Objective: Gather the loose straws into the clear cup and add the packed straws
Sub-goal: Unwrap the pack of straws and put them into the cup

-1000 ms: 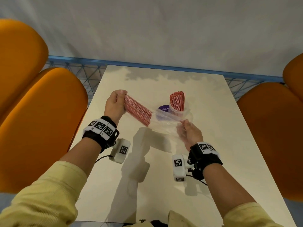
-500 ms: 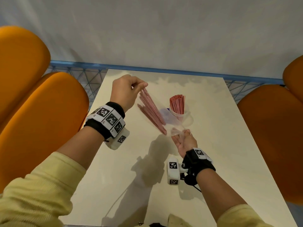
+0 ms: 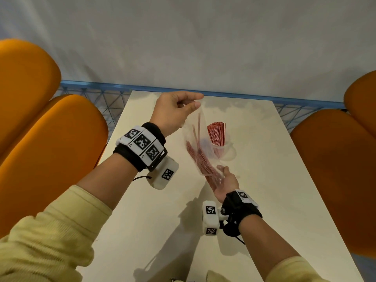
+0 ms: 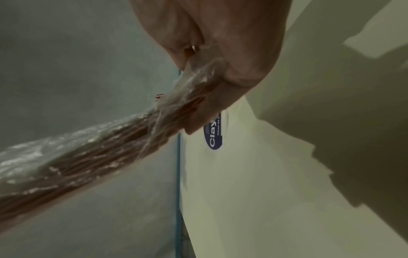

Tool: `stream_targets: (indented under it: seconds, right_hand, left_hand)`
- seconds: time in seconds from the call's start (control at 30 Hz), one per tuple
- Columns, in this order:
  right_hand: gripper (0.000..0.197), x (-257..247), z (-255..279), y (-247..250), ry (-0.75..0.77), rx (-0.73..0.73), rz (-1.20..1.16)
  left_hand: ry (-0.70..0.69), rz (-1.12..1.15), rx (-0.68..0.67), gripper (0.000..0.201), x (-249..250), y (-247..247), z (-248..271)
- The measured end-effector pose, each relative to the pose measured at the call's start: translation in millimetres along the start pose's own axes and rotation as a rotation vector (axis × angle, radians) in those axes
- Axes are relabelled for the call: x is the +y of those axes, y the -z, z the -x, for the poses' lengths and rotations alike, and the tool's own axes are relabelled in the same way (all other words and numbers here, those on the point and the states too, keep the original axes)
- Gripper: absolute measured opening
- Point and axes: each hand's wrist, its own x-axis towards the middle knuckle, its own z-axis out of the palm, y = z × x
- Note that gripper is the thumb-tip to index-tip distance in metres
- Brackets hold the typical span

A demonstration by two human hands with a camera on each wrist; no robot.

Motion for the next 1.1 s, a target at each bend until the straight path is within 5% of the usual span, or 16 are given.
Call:
stream_targets:
  seconds: [0.23, 0.47, 0.67, 0.83, 0.97, 1.1]
  right_hand:
    - [0.033, 1, -2, 0, -0.024, -0.042, -0.019]
    - [0.034, -5, 1, -5, 0.011, -0.027, -0.06]
    - [0.036, -9, 0, -6, 0.014, -0.03, -0.131]
    - [0.034, -9, -3, -5, 0.04, -0.032, -0.155]
    - [0.034, -8, -1, -12, 0.056, -0.061, -0.11]
    - [0.031, -12, 2, -20, 0.069, -0.071, -0.107]
  left_hand:
    - [0.008, 0.187, 0.033, 0.019, 1, -1, -4]
    - [-0.012, 0.095, 0.135, 0.015, -8, 2, -10]
    - [0.226, -0.236, 0.077, 0.067, -22, 4, -3]
    - [0.21, -0.287, -0.061, 0.019, -31, 6, -6]
    - [0.162, 0.018, -0.029, 0.024, -29, -2, -3]
    - [0.249, -0.14, -0.121, 0.027, -44, -16, 6]
